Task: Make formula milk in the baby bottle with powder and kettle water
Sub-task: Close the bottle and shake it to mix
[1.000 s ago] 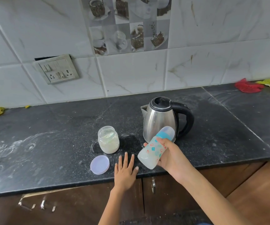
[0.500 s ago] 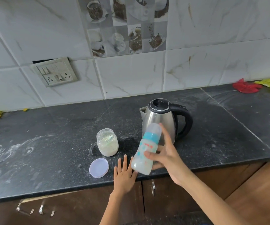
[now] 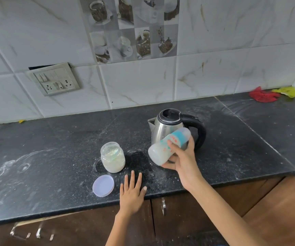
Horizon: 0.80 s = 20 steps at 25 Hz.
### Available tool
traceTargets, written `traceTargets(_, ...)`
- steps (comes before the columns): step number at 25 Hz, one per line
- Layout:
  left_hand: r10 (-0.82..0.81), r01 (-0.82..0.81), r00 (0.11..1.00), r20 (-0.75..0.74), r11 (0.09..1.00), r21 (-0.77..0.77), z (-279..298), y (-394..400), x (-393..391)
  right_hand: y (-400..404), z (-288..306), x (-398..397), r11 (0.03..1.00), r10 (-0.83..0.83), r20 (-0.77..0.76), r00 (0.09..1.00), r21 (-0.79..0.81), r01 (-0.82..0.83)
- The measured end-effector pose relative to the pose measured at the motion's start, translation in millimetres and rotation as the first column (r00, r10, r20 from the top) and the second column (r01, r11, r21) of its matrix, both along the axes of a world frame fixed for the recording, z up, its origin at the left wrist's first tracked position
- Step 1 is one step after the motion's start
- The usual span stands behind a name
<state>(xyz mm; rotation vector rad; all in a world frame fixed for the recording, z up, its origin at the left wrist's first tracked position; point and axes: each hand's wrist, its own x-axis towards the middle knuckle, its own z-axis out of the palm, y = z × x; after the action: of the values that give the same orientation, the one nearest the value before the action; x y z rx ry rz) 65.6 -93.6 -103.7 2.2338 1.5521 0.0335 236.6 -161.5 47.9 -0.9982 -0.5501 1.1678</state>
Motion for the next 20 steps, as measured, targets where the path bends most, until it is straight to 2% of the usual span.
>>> traceTargets(3, 0.01, -0.01, 1.0, 0.001, 1.0, 0.004, -1, -1, -1, -14, -4, -18, 0.97, 0.241, 0.205, 0.949, -0.094, -0.226)
traceTargets(4, 0.011, -0.011, 1.0, 0.002, 1.0, 0.006, -1, -1, -1, -12, -5, -17, 0.974, 0.225, 0.203, 0.953, -0.075, -0.214)
traceTargets(6, 0.004, -0.004, 1.0, 0.001, 1.0, 0.008, 0, 0, 0, 2, -7, -6, 1.0, 0.014, 0.066, 0.998, -0.018, -0.013)
traceTargets(7, 0.003, -0.003, 1.0, -0.002, 1.0, 0.001, 0, 0, 1, 5, -4, -3, 0.999, -0.04, 0.005, 0.999, -0.017, 0.04)
traceTargets(8, 0.003, -0.003, 1.0, -0.008, 1.0, -0.005, 1, -1, 1, 3, -3, -4, 0.999, -0.016, 0.012, 1.0, -0.034, 0.016)
traceTargets(11, 0.013, -0.013, 1.0, -0.013, 1.0, 0.013, 0, -1, 0, -12, -8, -18, 0.975, 0.216, 0.204, 0.955, -0.089, -0.202)
traceTargets(12, 0.015, -0.015, 1.0, -0.011, 1.0, 0.022, 0, -1, 0, -10, -9, -16, 0.98, 0.197, 0.192, 0.961, -0.073, -0.186)
traceTargets(14, 0.007, -0.007, 1.0, -0.014, 1.0, 0.027, 0, 1, 1, 0, -10, -1, 0.999, 0.03, 0.04, 0.999, -0.038, -0.029)
traceTargets(15, 0.007, -0.007, 1.0, -0.016, 1.0, 0.017, 0, 0, 2, 1, -7, 2, 0.999, 0.004, -0.012, 1.0, -0.044, -0.005)
traceTargets(16, 0.007, -0.007, 1.0, -0.02, 1.0, 0.012, -1, -1, 2, 0, -7, 2, 0.997, 0.044, 0.012, 0.999, -0.062, -0.043)
traceTargets(18, 0.0, 0.001, 0.999, -0.037, 1.0, 0.018, -1, -1, 0, -7, -15, -3, 0.979, 0.182, 0.172, 0.968, -0.123, -0.162)
traceTargets(19, 0.002, -0.001, 0.999, -0.036, 1.0, 0.023, -1, -1, 0, -8, -15, -5, 0.979, 0.188, 0.197, 0.962, -0.117, -0.167)
traceTargets(20, 0.003, -0.002, 1.0, -0.027, 1.0, 0.027, -2, 1, 0, -6, -15, -3, 0.99, 0.126, 0.167, 0.978, -0.087, -0.112)
